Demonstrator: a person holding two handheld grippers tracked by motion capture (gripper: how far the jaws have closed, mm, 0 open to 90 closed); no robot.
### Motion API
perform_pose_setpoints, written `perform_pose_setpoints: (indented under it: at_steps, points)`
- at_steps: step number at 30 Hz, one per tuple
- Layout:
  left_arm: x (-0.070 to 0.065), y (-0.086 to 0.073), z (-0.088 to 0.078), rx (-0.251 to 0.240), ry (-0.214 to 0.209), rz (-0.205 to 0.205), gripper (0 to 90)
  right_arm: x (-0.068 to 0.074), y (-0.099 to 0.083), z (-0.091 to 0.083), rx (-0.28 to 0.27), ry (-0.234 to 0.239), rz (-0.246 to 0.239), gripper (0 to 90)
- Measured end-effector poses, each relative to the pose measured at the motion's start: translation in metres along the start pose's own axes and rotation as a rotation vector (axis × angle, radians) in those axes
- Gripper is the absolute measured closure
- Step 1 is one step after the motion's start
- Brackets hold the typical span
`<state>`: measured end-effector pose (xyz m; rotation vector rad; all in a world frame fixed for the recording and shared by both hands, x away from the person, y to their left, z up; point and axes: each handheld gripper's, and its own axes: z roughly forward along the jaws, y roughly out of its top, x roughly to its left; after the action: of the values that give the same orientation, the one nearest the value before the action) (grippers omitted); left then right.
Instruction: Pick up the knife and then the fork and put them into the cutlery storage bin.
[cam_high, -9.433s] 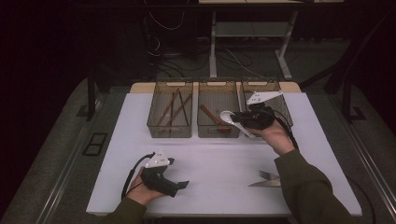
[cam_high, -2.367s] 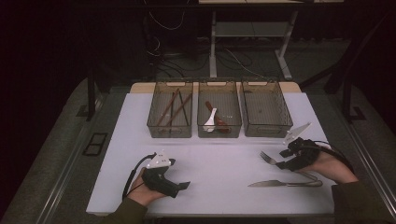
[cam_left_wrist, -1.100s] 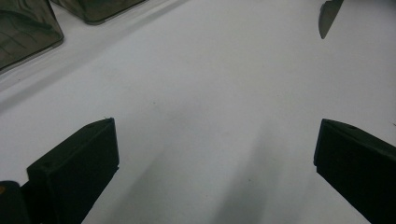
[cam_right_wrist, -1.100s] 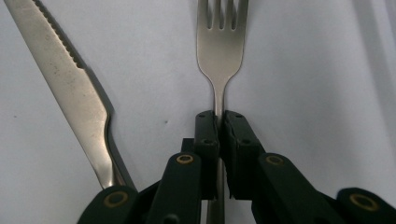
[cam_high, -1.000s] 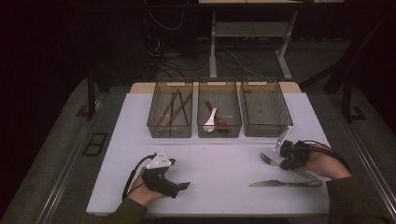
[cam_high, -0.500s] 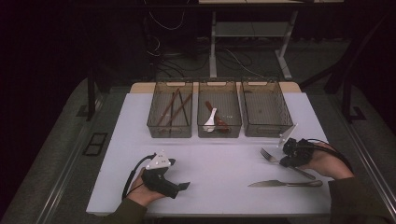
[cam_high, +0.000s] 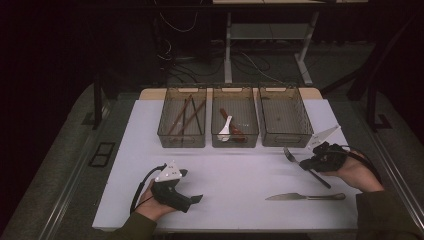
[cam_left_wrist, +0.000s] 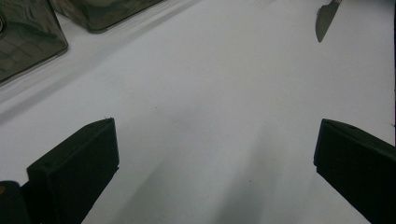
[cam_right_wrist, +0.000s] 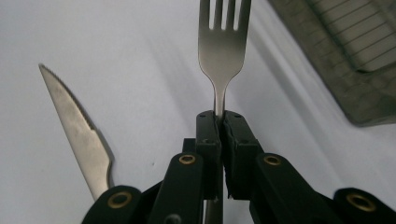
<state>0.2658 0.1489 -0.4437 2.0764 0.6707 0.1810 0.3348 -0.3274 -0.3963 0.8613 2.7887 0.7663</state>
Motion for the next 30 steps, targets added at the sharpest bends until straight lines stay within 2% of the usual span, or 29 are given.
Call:
perform_pose_setpoints:
  at_steps: [3,8,16,25,30]
  points:
    - [0.001,0.000,0.000,0.001,0.000,0.005,0.0,-0.005,-0.003,-0.004,-0.080,-0.017,0.029,85.3]
    - [0.004,-0.001,-0.001,-0.002,0.001,0.004,0.0,-0.012,-0.010,-0.009,-0.198,-0.015,0.089,85.3]
    - [0.003,-0.001,-0.001,0.000,-0.002,0.015,0.0,-0.016,-0.014,-0.015,-0.322,-0.047,0.150,85.3]
    - [0.003,-0.001,0.000,0.001,-0.004,0.018,0.0,-0.018,-0.015,-0.021,-0.427,-0.061,0.195,85.3]
    - [0.002,-0.001,0.001,0.001,-0.004,0.013,0.0,-0.022,-0.013,-0.027,-0.494,-0.049,0.211,85.2]
